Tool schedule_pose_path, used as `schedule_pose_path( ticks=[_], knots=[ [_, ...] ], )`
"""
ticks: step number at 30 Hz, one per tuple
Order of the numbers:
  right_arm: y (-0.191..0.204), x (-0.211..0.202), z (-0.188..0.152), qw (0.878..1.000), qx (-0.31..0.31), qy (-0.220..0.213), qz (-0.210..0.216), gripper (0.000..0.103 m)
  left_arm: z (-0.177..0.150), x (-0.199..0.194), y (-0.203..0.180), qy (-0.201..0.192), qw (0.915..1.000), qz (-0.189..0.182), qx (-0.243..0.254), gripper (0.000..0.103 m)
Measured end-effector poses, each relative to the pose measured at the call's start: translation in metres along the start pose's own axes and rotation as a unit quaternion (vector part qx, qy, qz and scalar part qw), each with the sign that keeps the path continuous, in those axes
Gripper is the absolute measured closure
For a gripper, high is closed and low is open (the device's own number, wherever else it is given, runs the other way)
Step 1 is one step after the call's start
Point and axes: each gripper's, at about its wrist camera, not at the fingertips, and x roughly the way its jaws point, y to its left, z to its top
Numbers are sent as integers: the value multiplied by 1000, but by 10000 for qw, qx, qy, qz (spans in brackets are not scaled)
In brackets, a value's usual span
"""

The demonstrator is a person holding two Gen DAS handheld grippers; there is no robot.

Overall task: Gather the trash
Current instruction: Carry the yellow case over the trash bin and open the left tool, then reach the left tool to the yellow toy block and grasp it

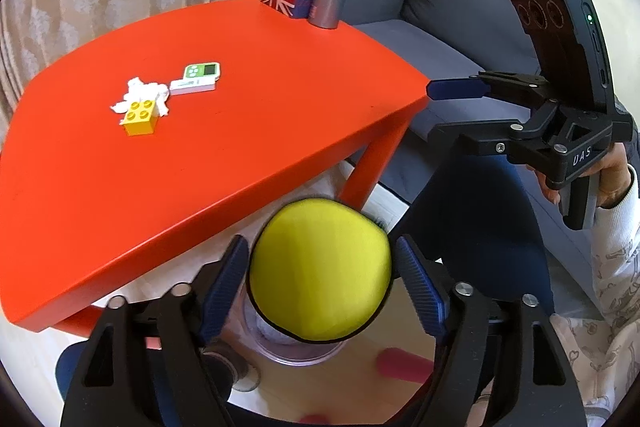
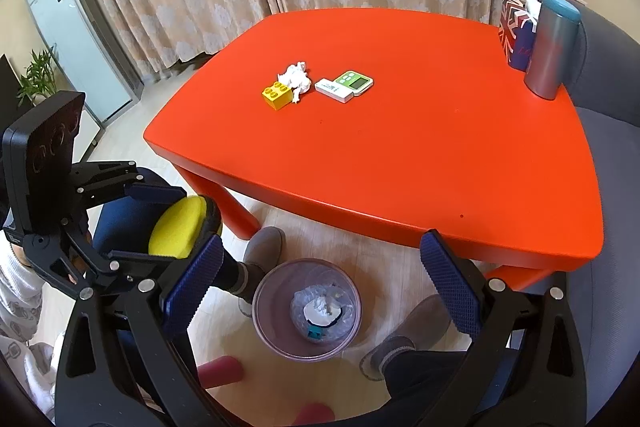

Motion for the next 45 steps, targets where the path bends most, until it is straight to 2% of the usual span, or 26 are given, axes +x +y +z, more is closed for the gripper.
schedule_pose_path(
  ticks=[1,4,16,24,35,45],
  knots=[
    [0,0,0,10000,2,-8,0,6,0,-1,0,-67,10000,3,-8,14],
    [-1,-2,0,10000,9,-29,0,6,2,2,2,-84,9999,74,-60,8],
    [2,-3,2,10000,-18,-31,35,6,5,-8,13,-205,9990,305,-251,8],
    [6,1,15,10000,-49,-62,26,6,15,-19,29,-380,9971,511,-422,8],
    [2,13,51,9998,-143,-132,-22,6,42,-23,67,-521,9927,852,-677,7],
    [-9,34,71,9999,-147,18,-1,6,73,-2,105,-368,9906,1055,-788,8]
  ],
)
